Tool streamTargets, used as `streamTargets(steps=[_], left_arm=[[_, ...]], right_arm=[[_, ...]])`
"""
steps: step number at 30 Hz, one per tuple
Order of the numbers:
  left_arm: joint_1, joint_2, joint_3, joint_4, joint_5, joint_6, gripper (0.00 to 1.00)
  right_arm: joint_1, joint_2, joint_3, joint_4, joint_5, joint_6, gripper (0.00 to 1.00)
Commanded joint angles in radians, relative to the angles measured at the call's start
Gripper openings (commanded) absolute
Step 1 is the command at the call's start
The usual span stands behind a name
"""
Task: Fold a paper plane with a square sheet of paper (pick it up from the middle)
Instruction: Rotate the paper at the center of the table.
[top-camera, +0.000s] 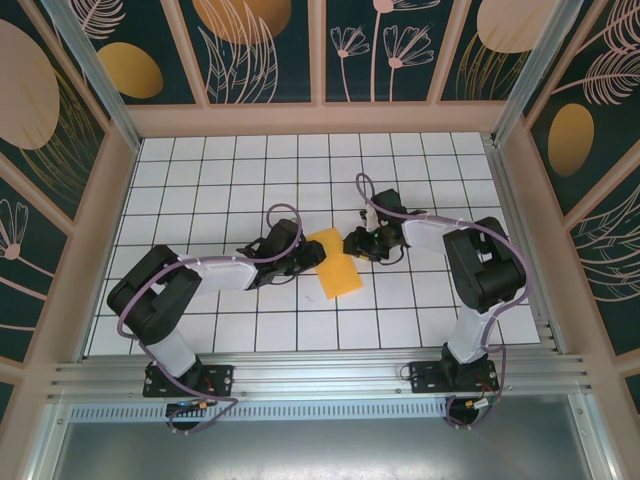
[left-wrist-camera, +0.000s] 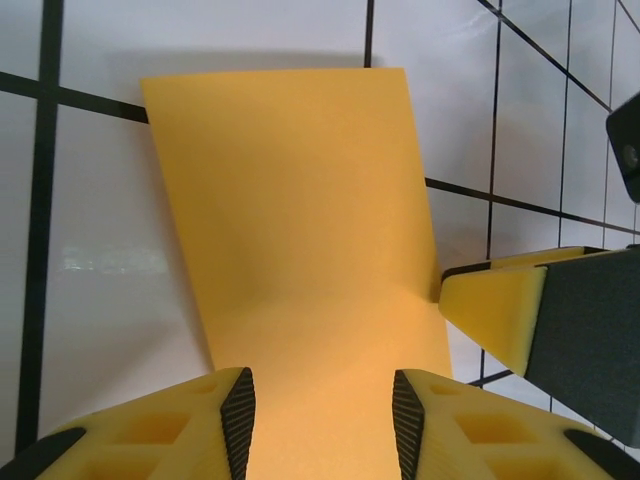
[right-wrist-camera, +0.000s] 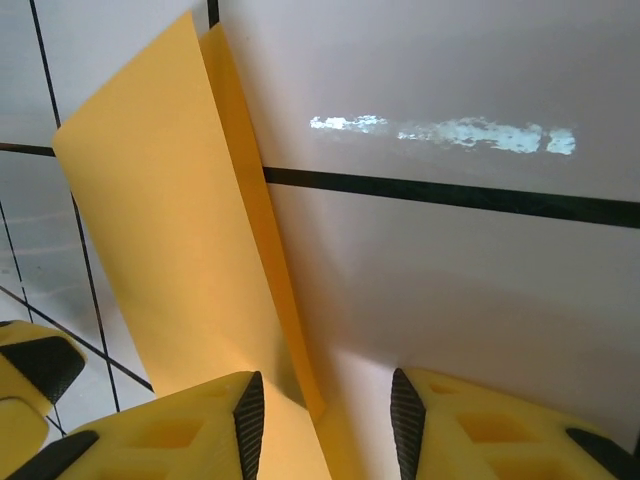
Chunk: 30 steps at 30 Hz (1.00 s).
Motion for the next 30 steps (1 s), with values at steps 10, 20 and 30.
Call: streamTargets(steps=[10,20,30], left_arm=[[0.014,0.09,0.028,-0.005,0.014,0.03,0.36],[0.016,0.078,0.047,-0.024,0.015,0.108,0.29],[-0.037,-0.23,-0.126,0.022,0.051,0.296,0.49]], right_arm=[[0.031,-0.12,-0.096,0.079,-0.105,0.024,0.32],[0.039,-0.194,-0.176,0.126,-0.074,0.114,0.09],[0.108,-0.253,-0.279,0.293,0.058,0.431,0.04]])
